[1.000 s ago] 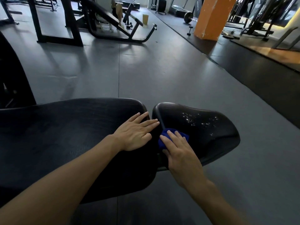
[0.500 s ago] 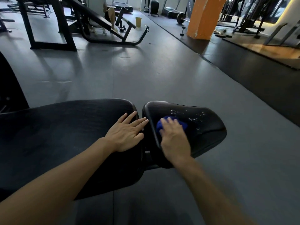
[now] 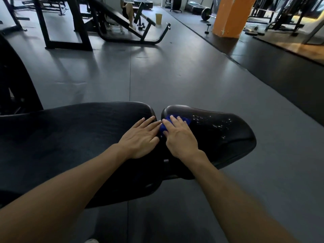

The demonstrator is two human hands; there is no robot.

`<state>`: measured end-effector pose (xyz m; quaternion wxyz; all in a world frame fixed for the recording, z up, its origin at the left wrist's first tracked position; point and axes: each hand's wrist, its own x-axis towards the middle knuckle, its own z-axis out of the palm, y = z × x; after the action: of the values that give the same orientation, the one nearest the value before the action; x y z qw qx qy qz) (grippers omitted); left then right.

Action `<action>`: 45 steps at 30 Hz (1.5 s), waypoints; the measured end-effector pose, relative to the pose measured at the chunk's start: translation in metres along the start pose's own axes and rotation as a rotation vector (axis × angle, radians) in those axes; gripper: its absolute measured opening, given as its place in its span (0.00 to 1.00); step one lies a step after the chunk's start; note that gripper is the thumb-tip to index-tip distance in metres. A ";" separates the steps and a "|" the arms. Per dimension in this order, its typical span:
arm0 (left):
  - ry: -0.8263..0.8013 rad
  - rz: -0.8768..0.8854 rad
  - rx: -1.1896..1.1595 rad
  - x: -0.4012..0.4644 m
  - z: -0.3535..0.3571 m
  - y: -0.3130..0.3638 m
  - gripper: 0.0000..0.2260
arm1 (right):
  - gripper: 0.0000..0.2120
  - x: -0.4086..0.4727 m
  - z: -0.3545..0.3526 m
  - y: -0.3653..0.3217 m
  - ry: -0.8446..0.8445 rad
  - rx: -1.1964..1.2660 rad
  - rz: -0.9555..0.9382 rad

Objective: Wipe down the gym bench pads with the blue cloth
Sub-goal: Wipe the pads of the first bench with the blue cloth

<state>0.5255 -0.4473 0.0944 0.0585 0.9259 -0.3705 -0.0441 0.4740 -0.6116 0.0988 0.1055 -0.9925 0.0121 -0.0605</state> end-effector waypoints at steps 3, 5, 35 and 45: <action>-0.016 0.027 0.009 -0.003 0.000 0.002 0.33 | 0.25 -0.058 0.007 0.001 0.092 -0.001 -0.051; -0.011 0.057 0.029 -0.005 -0.001 0.002 0.34 | 0.25 -0.100 0.011 0.002 0.119 0.006 -0.076; 0.030 0.249 0.105 -0.007 -0.001 0.001 0.29 | 0.26 -0.119 0.007 0.018 0.213 0.140 0.187; -0.015 0.140 0.066 -0.007 -0.009 0.029 0.29 | 0.25 -0.032 -0.009 0.060 0.127 0.172 0.258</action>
<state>0.5018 -0.4621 0.1075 0.0283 0.8989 -0.4359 -0.0345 0.4401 -0.6706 0.0907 0.1961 -0.9641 0.1411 -0.1100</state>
